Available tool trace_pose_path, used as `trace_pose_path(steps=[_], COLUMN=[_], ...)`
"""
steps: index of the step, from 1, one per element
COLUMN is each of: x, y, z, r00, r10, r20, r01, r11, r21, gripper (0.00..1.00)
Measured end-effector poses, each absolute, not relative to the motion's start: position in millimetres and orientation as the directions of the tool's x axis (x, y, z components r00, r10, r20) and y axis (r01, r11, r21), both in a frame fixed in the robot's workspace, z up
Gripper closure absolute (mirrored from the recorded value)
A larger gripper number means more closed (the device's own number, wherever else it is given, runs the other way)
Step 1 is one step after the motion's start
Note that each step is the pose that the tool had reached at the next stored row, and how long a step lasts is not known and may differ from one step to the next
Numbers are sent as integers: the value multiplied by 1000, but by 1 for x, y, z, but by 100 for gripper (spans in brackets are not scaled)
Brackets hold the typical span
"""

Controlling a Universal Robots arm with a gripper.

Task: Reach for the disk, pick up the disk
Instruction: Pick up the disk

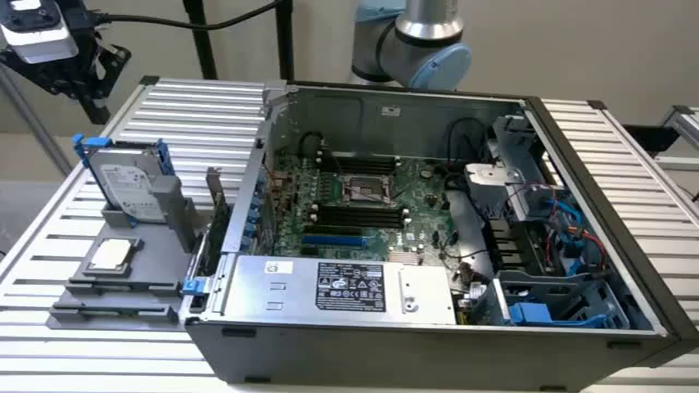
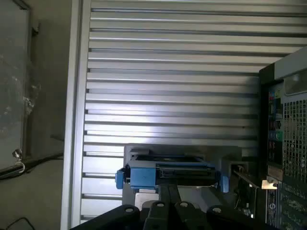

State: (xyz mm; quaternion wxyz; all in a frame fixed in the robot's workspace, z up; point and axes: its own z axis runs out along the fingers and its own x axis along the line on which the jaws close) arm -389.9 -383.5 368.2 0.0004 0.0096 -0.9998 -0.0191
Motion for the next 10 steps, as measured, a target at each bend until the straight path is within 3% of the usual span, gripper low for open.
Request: trace_pose_path(steps=[10], x=[-390], y=[-384], z=[368], r00=[-1000], r10=[-19], r20=[1], r01=[-19], r11=[999], r21=[38], gripper=[89])
